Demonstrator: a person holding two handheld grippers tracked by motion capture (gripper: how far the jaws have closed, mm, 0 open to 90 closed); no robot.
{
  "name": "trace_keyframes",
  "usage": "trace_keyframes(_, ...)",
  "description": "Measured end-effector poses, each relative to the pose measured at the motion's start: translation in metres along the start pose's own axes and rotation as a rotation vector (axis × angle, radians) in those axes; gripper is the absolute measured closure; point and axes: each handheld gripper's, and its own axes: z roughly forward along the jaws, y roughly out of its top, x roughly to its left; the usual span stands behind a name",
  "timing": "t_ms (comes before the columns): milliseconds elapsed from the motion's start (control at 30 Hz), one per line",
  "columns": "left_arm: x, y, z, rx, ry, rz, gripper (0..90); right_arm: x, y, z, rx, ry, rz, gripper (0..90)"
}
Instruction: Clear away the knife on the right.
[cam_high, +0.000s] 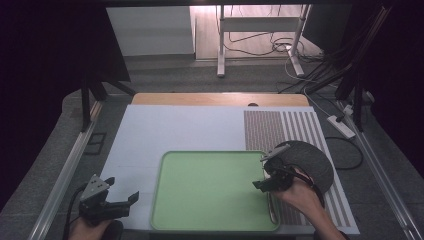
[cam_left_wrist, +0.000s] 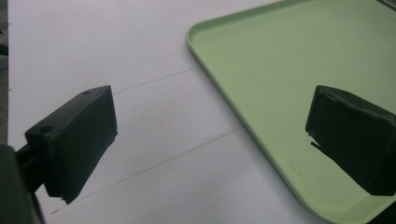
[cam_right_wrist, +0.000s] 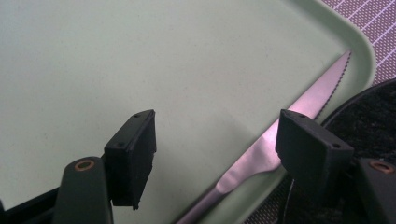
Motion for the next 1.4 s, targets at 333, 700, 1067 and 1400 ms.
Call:
trace_keyframes(333,0.0,0.0,0.0,-0.001,-0.001,-0.003,2.8,-0.005,-0.008,-0.007,-0.071,0.034,0.054,13.3)
trace_keyframes(700,0.0,0.0,0.0,-0.001,-0.002,-0.004,2.8,-0.003,-0.022,-0.006,-0.127,-0.016,0.011,0.0)
trace_keyframes(1067,0.0,0.0,0.0,-0.001,-0.001,-0.003,2.8,0.0,-0.033,-0.007,-0.142,-0.042,0.025,0.0)
trace_keyframes(1400,0.001,0.0,0.0,-0.003,-0.001,-0.005,2.7,-0.001,-0.046,-0.017,-0.174,-0.06,0.062,0.0)
